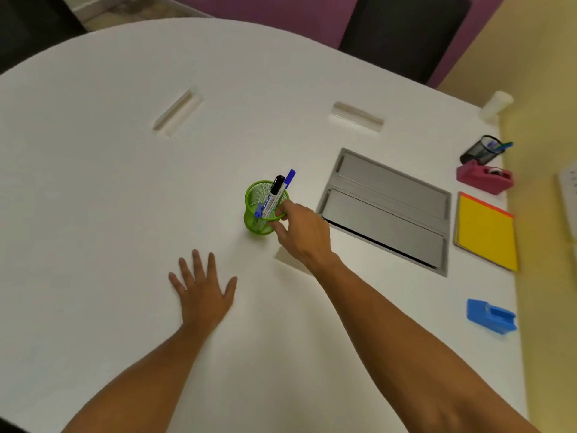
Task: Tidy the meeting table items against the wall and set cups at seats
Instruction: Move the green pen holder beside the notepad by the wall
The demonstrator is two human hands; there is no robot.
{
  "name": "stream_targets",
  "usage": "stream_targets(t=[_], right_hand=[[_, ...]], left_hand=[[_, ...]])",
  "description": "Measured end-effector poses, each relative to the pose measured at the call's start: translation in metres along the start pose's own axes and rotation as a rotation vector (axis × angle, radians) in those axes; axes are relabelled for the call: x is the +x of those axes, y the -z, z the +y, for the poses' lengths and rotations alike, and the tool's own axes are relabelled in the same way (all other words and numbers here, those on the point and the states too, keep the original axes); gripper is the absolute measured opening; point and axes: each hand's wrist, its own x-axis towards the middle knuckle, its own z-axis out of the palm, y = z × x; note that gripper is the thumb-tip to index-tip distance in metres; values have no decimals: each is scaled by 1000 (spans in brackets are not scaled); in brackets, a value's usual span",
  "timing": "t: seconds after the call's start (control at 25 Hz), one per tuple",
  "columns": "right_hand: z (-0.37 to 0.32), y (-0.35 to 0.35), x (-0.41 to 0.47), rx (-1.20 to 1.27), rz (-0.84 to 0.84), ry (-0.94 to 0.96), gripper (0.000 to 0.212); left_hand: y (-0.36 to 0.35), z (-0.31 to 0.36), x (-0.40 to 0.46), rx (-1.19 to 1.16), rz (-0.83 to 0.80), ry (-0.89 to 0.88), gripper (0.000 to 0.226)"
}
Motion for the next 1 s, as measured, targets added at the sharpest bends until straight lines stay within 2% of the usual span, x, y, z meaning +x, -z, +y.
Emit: stream_targets(t=[0.12, 0.32, 0.48, 0.6, 0.68, 0.76, 0.88, 1.0], right_hand=[[34, 25, -32, 6, 74, -73, 25], [88, 61, -86, 14, 168, -202, 22], [147, 84, -128, -4, 223, -345, 22], [180, 94, -151, -20, 234, -425, 25], [212, 103, -169, -40, 256, -504, 26], [247, 113, -183, -65, 280, -583, 28], [282, 127, -189, -83, 271, -670, 28], [315, 144, -189, -87, 299, -739, 26]], left_hand=[[15, 27, -3, -42, -54, -62, 71], [21, 100, -42, -230, 121, -334, 49], [-7, 167, -81, -274, 180, -716, 49], [-26, 205, -95, -192, 58, -916, 66], [-41, 237, -101, -64, -99, -968, 75], [-62, 267, -103, 57, -183, -997, 88], [-76, 294, -104, 141, -195, -1010, 95], [-81, 315, -100, 198, -148, -1003, 93]])
